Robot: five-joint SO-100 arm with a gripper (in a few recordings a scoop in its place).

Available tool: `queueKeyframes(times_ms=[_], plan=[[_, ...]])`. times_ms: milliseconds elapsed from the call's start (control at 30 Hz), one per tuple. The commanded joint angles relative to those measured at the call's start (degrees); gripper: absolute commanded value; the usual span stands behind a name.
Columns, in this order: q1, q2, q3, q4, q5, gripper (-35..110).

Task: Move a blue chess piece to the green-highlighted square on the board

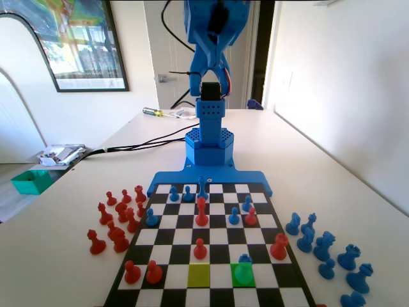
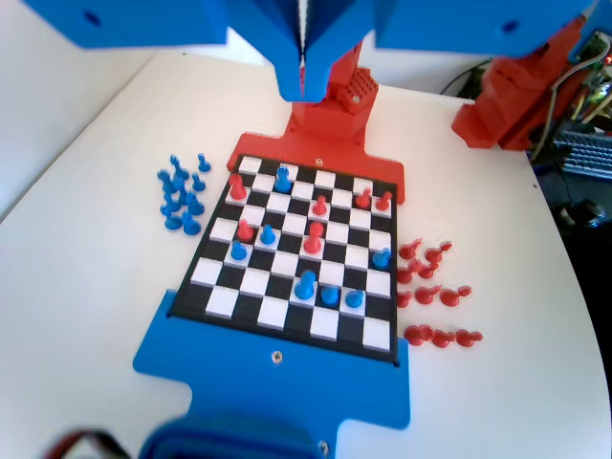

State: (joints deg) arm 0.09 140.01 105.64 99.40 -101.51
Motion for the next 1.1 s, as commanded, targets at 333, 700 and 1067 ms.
queueKeyframes(times_ms=[333, 700, 1067], plan=[[-0.2, 21.6, 13.8, -3.6, -0.8, 1], [0.3, 27.9, 19.0, -7.6, 0.2, 1], [1.8, 35.1, 19.2, -9.3, 0.4, 1]])
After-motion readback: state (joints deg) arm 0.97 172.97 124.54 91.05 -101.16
